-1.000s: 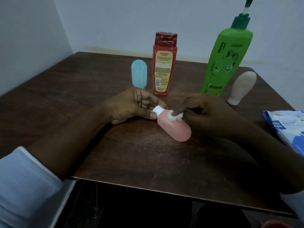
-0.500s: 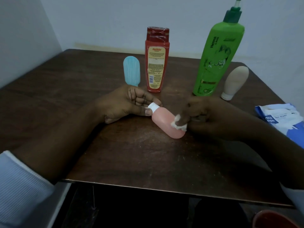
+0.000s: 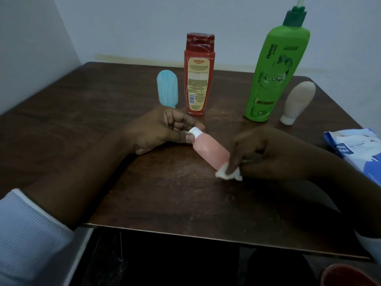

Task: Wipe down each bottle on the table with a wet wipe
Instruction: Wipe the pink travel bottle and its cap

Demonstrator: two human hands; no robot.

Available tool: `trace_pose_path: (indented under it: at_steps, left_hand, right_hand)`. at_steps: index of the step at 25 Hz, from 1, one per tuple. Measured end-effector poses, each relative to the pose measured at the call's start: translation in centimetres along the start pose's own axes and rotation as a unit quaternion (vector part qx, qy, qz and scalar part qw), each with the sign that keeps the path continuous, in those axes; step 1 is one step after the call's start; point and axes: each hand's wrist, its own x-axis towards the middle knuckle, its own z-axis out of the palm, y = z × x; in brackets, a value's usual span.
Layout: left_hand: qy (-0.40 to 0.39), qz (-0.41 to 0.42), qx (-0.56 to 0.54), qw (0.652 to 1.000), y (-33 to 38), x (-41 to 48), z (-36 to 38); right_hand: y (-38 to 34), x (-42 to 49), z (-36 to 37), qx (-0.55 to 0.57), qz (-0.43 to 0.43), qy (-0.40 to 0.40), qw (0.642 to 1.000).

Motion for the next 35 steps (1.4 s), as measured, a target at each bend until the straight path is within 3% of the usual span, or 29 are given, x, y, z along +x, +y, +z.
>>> trace_pose_path:
  at_steps: [2,4,7,13,15,17,18,26,28,31,33,35]
  left_hand:
    - [-0.001,0.005,-0.003,1.000,0.0,0.0,0.1]
    - [-0.006,0.013,-0.005,1.000,-0.1,0.0,0.1]
    - [-0.008,0.014,-0.011,1.000,-0.1,-0.1,0.0]
    - [-0.002,-0.004,-0.023,1.000,-0.1,-0.2,-0.1]
    - [0.001,-0.006,-0.018,1.000,-0.1,-0.2,-0.1]
    - [-0.005,-0.002,-0.013,1.000,-0.2,-0.2,-0.1]
    - [-0.006,0.000,-0.013,1.000,-0.3,-0.2,-0.1]
    - [-0.009,-0.002,-0.010,1.000,0.0,-0.3,-0.1]
    - [-0.016,0.003,-0.006,1.000,0.0,-0.3,-0.3]
    - [-0.027,0.012,-0.020,0.999,0.0,-0.4,-0.3]
    - [-0.026,0.012,-0.039,0.999,0.0,-0.4,-0.1]
    - [-0.031,0.023,-0.052,0.998,-0.2,-0.4,0.1]
  right_hand:
    - [0.1,0.8,0.3,-0.001,-0.005,0.132,0.991]
    - [0.2,2.5,1.3,-0.110,-0.016,0.199,0.974]
    - [0.1,3.8,2.8,-0.188,-0.062,0.143,0.970]
    - [-1.4,1.3,1.6,-0.202,-0.090,-0.029,0.975]
    - [-1.1,0.9,1.1,-0.173,-0.071,0.051,0.981]
    - [-0.7,1.6,1.6,-0.167,-0.063,0.169,0.969]
    - [-0.7,2.4,2.2,-0.177,-0.066,0.190,0.963]
    - [-0.5,1.1,1.3,-0.176,-0.063,0.010,0.982]
    - [0.1,0.7,0.9,-0.139,-0.039,0.092,0.985]
    - [0.9,1.6,1.4,-0.113,-0.002,0.292,0.950]
    - [0.9,2.5,2.1,-0.081,0.023,0.328,0.941]
    - [0.8,3.0,2.8,-0.074,0.036,0.304,0.949]
